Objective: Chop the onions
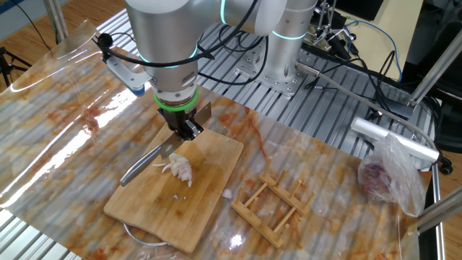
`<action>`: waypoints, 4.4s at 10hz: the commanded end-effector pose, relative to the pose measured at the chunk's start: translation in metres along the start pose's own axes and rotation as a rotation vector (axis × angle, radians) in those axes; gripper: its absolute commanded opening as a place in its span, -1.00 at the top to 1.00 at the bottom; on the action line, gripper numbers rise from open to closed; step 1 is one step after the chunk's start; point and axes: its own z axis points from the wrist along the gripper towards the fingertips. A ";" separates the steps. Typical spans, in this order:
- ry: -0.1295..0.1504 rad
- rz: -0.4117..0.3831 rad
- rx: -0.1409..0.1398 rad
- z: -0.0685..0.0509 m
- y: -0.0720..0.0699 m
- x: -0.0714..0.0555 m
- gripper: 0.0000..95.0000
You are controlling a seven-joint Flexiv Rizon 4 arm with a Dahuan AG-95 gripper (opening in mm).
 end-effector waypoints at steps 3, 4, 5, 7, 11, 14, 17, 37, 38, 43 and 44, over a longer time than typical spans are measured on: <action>0.002 -0.009 0.007 -0.005 -0.001 -0.001 1.00; 0.001 -0.018 0.011 -0.007 -0.001 -0.002 1.00; 0.000 -0.023 0.014 -0.007 -0.001 -0.002 1.00; -0.002 -0.037 0.025 -0.006 -0.001 -0.002 1.00; -0.009 -0.047 0.028 -0.005 -0.002 -0.002 1.00; -0.013 -0.051 0.029 -0.005 -0.002 -0.002 1.00; -0.020 -0.065 0.031 -0.004 -0.003 -0.003 1.00; 0.008 0.054 -0.058 -0.030 0.015 -0.006 1.00; 0.014 0.072 -0.062 -0.042 0.030 -0.009 1.00; 0.004 0.143 -0.080 -0.074 0.094 -0.005 1.00; 0.004 0.154 -0.079 -0.075 0.101 -0.004 1.00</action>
